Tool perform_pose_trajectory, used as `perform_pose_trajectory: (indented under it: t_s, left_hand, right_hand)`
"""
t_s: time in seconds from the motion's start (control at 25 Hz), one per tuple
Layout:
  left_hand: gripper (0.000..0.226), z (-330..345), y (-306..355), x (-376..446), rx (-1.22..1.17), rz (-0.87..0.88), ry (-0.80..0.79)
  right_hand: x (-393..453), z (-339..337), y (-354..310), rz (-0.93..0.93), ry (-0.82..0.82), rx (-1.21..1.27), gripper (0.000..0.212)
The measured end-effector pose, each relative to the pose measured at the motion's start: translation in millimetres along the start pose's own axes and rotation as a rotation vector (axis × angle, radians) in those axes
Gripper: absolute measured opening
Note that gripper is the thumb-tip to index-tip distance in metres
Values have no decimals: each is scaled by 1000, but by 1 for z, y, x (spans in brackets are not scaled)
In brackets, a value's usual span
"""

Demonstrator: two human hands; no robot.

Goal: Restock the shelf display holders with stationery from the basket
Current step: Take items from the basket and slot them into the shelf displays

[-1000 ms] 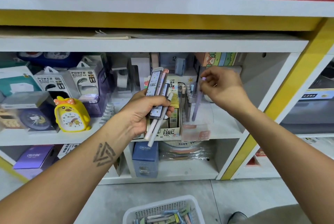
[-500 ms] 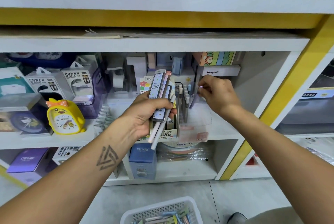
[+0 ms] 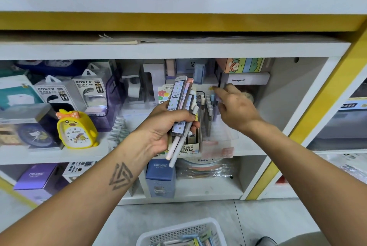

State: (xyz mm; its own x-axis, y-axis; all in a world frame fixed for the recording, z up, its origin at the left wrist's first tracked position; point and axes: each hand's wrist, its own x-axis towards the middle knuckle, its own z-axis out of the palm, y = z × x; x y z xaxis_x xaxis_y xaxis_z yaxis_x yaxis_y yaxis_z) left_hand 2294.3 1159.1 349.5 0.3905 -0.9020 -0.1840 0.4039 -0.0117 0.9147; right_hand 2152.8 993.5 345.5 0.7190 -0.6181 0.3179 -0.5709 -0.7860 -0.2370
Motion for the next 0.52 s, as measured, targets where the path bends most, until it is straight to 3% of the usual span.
perform_pose_trajectory:
  t_s: [0.08, 0.16, 0.24, 0.36, 0.44, 0.52]
  left_hand:
    - [22, 1, 1, -1, -13, 3, 4]
    - [27, 3, 1, -1, -11, 17, 8]
    - [30, 4, 1, -2, 3, 32, 13]
    - [26, 5, 1, -6, -13, 30, -15]
    - [29, 4, 2, -6, -19, 43, -6]
    - [28, 2, 2, -4, -38, 29, 70]
  right_hand:
    - [-2, -9, -15, 95, 13, 412, 24]
    - [-7, -19, -32, 206, -142, 882, 25]
    - [-13, -22, -43, 231, -248, 976, 27]
    - [-19, -26, -49, 282, -280, 1100, 12]
    - [-20, -35, -44, 346, -201, 1302, 8]
    - [-18, -43, -30, 386, 2, 1377, 9]
